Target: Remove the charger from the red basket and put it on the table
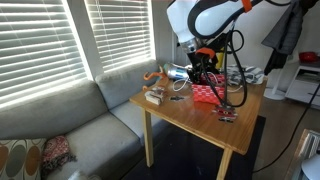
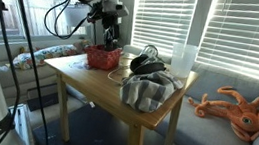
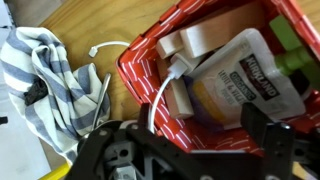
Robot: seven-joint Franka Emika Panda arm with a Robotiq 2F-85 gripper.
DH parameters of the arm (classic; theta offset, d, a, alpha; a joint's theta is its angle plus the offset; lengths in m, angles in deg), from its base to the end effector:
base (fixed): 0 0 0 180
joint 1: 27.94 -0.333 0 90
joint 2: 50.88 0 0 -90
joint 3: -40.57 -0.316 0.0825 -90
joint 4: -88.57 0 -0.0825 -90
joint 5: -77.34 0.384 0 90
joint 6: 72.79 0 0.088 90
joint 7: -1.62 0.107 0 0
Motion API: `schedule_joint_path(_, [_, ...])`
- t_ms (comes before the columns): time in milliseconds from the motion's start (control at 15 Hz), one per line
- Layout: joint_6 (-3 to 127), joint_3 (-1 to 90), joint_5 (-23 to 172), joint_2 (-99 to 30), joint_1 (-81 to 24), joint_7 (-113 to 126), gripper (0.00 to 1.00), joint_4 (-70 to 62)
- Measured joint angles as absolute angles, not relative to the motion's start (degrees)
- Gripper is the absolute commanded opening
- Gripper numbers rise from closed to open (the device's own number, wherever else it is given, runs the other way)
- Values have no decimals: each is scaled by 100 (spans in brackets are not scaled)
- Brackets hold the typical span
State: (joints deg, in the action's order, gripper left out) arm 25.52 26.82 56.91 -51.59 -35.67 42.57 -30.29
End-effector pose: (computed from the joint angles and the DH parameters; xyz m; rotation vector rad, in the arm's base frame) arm 0.4821 0.1550 0.4161 2.6491 -0.3005 -0.1571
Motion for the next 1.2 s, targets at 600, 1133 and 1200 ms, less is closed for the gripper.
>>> schedule_joint_path(600, [2280,2678,5588,-5128,-3791,4757,64,-2916])
schedule_joint_path(1133, [2086,2763,5584,-5074,-3915,5221,64,-2895])
schedule_joint_path(1200, [2101,2807,5584,-5066,-3901,5267,63,-2898])
